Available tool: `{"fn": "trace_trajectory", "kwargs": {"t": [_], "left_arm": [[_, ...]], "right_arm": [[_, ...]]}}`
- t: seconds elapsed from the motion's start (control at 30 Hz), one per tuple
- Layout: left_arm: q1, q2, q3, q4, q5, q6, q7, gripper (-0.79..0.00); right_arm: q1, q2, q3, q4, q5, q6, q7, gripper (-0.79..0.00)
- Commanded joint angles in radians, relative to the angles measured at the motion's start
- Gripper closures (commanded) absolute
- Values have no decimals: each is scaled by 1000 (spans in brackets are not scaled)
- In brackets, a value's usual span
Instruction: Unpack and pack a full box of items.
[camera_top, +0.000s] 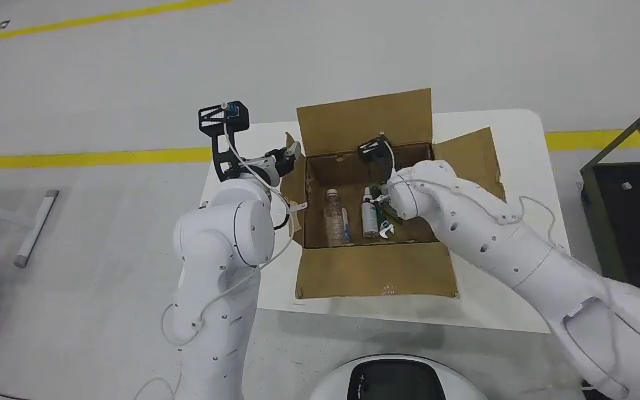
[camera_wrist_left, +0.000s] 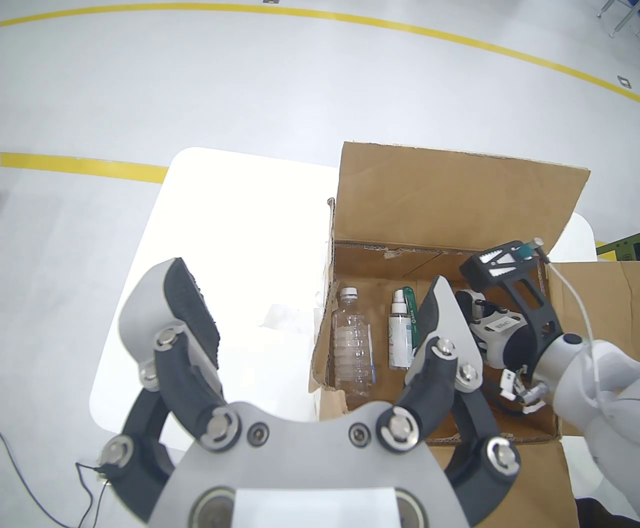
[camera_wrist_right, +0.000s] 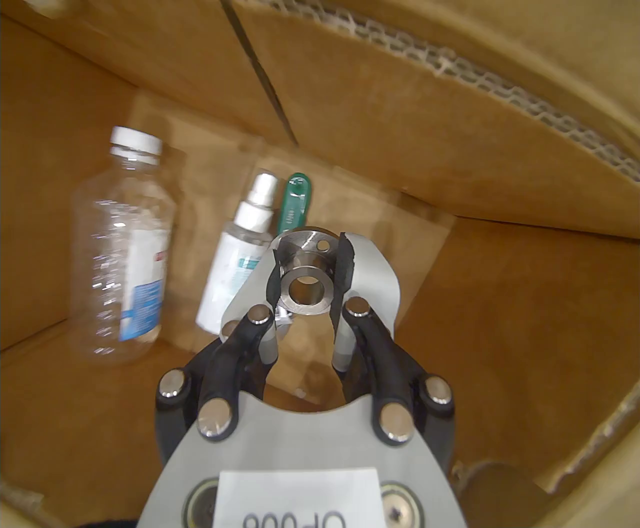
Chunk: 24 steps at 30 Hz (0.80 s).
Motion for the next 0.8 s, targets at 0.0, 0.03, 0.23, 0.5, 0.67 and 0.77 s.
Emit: {"fn": "trace_trajectory", "kwargs": {"t": [0.0,0.03,0.23,0.5,0.67,0.77], "left_arm": [[0,0,0,0,0,0,0,-785],[0,0,0,0,0,0,0,-785],[0,0,0,0,0,0,0,-785],[0,0,0,0,0,0,0,-785],[0,0,0,0,0,0,0,-785],[0,0,0,0,0,0,0,-785]], "right_arm": [[2,-19,-19,36,15,0,-13,0],[2,-29,-26,56,20,0,-27,0],[9,-71,-42,167,42,3,-67,0],[28,-107,-31,256,54,-14,-96,-493],[37,-110,8,236,68,-13,-114,-517],[46,-95,60,184,68,-23,-126,-382]]}}
